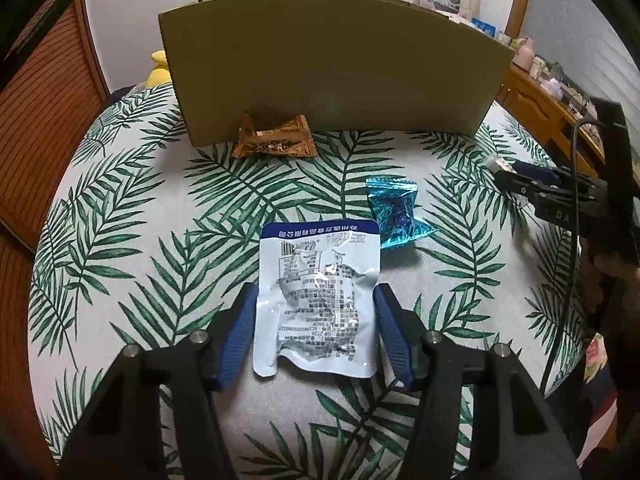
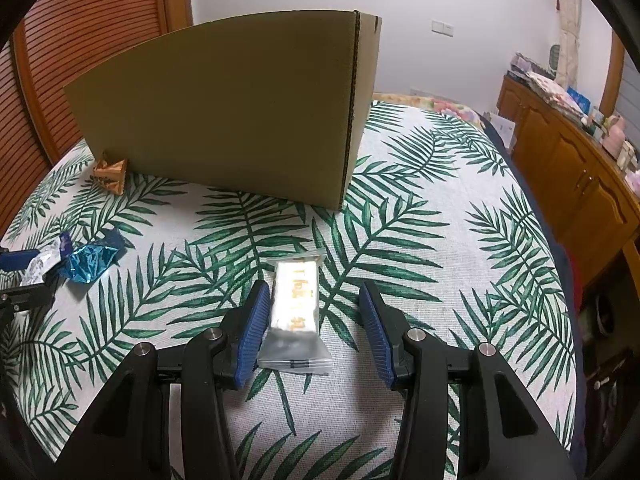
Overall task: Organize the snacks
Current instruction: 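Grasp the white printed sachet with the left tool while the right tool grasps the small white packet, then carry both packets over the box and open both tools to drop them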
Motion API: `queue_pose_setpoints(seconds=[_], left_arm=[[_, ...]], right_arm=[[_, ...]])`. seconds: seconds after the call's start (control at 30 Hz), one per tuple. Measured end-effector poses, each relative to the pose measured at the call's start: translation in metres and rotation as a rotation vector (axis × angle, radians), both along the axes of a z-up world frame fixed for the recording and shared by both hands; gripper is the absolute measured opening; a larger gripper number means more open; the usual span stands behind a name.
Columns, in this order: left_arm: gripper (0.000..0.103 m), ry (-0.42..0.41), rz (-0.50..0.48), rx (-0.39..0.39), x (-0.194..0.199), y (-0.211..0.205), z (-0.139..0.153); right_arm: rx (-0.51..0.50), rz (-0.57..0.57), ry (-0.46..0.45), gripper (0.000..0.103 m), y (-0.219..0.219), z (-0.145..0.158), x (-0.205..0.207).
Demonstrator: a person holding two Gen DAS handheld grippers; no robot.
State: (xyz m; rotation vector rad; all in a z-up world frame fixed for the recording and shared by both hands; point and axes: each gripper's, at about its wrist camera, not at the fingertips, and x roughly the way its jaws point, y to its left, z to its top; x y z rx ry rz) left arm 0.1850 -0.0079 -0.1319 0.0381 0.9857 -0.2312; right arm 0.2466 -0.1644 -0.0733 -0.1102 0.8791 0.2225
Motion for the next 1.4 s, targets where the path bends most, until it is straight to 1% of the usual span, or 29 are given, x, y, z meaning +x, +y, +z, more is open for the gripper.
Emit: queue_pose_setpoints(seconds=[0.07,0.17,0.23,0.3,0.4,0.63,0.7,0.97,1.2,1.4], left_arm=[[0.058,-0.009,0.001,-0.004,-0.002,0.0,0.002],[0.058,-0.022,0.004,-0.008,-0.003,0.001,0.004],[0.058,-0.031,0.006,-0.013,-0.003,0.002,0.006],[0.058,-0.039,0.008,-0.02,-0.003,0.002,0.008],[0.058,-0.052,0.011,-0.025,-0.003,0.003,0.011],[0.058,-0.075,0.021,-0.046,-0.001,0.005,0.018],[0.058,-0.085,0.022,-0.051,0.0,0.006,0.022],[0.058,-0.142,0.019,-0.073,0.0,0.004,0.047],[0.058,-0.188,0.01,-0.077,-0.001,-0.001,0.07],[0.058,-0.237,-0.002,-0.079,0.0,-0.009,0.093]], right_arm=[[0.004,0.004,0.001,0.047,0.0,0.0,0.0],[0.005,0.018,-0.005,0.04,0.003,0.0,-0.001],[-0.002,0.025,-0.013,0.028,0.005,0.0,-0.003],[-0.006,0.035,-0.021,0.02,0.007,0.0,-0.005],[-0.01,0.029,-0.027,0.02,0.007,0.0,-0.005],[0.076,0.02,-0.047,0.019,-0.006,0.005,-0.006],[0.079,0.016,-0.059,0.019,-0.007,0.007,-0.007],[0.128,0.004,-0.119,0.019,-0.016,0.015,-0.014],[0.152,0.016,-0.169,0.019,-0.018,0.021,-0.021],[0.118,0.02,-0.183,0.019,-0.015,0.027,-0.024]])
